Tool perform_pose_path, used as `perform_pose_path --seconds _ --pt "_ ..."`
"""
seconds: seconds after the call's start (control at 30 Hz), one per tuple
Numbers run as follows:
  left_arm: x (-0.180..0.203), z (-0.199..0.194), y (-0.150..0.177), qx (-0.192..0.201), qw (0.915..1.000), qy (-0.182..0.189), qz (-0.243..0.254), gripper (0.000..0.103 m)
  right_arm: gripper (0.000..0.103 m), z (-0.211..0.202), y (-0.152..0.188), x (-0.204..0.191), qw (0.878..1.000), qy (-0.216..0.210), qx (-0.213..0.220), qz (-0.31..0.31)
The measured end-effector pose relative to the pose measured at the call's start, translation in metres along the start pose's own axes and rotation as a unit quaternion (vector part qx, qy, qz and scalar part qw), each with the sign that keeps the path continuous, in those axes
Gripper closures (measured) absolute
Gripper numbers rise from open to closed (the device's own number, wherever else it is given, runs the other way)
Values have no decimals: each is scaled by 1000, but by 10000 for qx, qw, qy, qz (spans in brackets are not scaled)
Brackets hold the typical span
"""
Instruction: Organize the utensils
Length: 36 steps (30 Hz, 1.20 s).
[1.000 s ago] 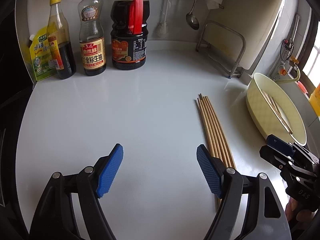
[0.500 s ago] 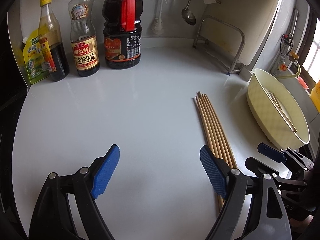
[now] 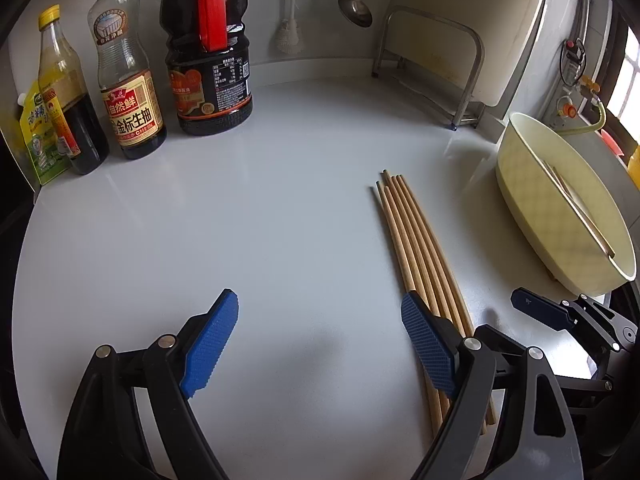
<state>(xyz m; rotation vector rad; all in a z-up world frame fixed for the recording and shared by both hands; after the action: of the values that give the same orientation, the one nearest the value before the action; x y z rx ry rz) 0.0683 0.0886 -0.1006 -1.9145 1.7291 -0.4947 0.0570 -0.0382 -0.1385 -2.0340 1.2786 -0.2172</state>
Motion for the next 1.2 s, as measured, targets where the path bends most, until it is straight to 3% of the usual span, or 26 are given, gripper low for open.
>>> perform_pose_path --seconds 0.7,0.83,1.2 --pt "14 12 13 -143 9995 26 283 21 51 9 7 12 9985 495 -161 -164" --pt "19 10 14 -80 9994 118 330 16 51 7 9 17 9987 477 -143 -123" --pt "30 15 16 -103 9984 120 552 16 51 0 7 23 9987 489 -108 -102"
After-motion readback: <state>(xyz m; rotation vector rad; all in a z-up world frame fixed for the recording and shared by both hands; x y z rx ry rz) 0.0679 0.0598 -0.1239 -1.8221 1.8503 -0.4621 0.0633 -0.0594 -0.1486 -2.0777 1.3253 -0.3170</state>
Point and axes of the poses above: each gripper's, at about its wrist camera, not at the fingertips, and z roughly the way its jaws point, x to its right, y to its underside, the point moved 6 cm from there along z, roughly the way its jaws point, and after that the axes turned 10 degrees about -y, right-handed, at the moved point
